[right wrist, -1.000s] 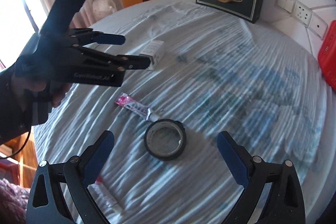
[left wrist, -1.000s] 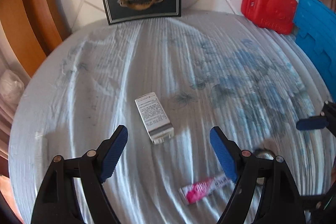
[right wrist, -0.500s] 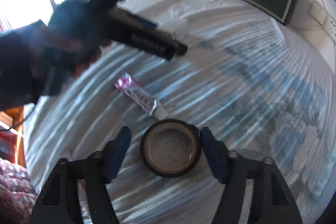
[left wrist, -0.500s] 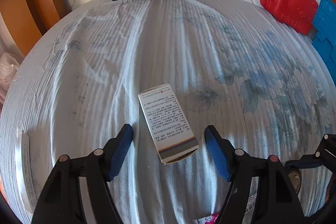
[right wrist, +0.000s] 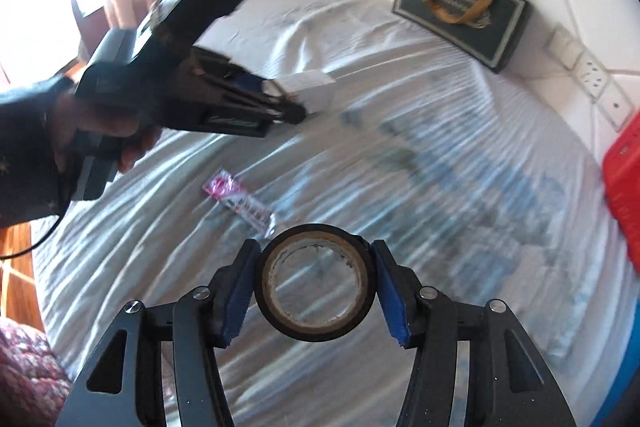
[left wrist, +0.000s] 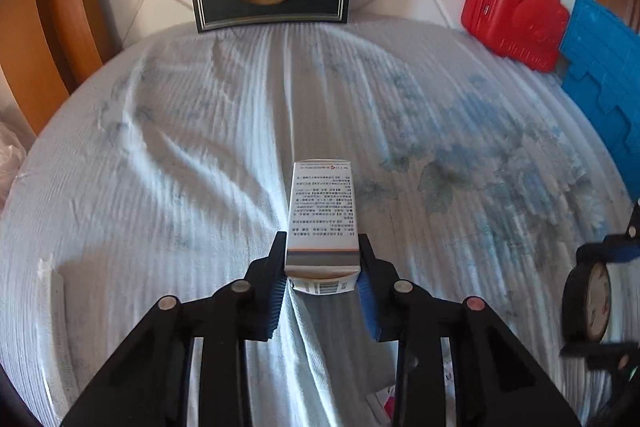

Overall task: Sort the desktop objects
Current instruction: 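Grasp the white medicine box with the left gripper while the right grasps the black tape roll, then carry the white box and tape roll over the blue crate and release them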

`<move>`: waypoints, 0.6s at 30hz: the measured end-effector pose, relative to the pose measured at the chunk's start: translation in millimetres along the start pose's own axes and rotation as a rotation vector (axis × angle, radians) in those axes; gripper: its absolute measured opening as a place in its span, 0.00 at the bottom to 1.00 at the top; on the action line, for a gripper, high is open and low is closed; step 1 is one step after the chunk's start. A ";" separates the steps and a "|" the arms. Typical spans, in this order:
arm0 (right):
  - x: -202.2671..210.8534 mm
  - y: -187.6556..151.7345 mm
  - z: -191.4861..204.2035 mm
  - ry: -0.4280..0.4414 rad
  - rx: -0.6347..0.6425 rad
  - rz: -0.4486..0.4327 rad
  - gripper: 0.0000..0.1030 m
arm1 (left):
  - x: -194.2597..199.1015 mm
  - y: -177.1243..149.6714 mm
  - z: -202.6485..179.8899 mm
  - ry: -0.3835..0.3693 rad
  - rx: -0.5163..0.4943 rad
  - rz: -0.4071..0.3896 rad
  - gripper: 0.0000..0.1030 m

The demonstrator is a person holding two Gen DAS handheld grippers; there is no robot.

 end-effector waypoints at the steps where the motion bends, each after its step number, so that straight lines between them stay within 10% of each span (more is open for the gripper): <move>1: 9.0 1.7 -2.2 -0.008 -0.013 -0.016 0.54 | 7.6 2.7 1.5 0.000 -0.010 -0.019 0.31; 13: 51.8 4.2 -8.0 -0.062 -0.086 -0.066 0.54 | 37.5 -0.7 -10.9 -0.009 -0.140 -0.056 0.27; 18: 48.9 1.2 -9.1 -0.047 -0.107 -0.055 0.54 | 21.7 -5.3 9.7 -0.014 -0.008 -0.018 0.28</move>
Point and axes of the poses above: each gripper's, at about its wrist camera, not at the fingertips, and x roughly against the way its jaws point, z to its left, y to its top, the point moved 9 cm from there along -x, roughly the way its jaws point, and after that the axes turned 5 degrees about y, right-handed, at the moved point
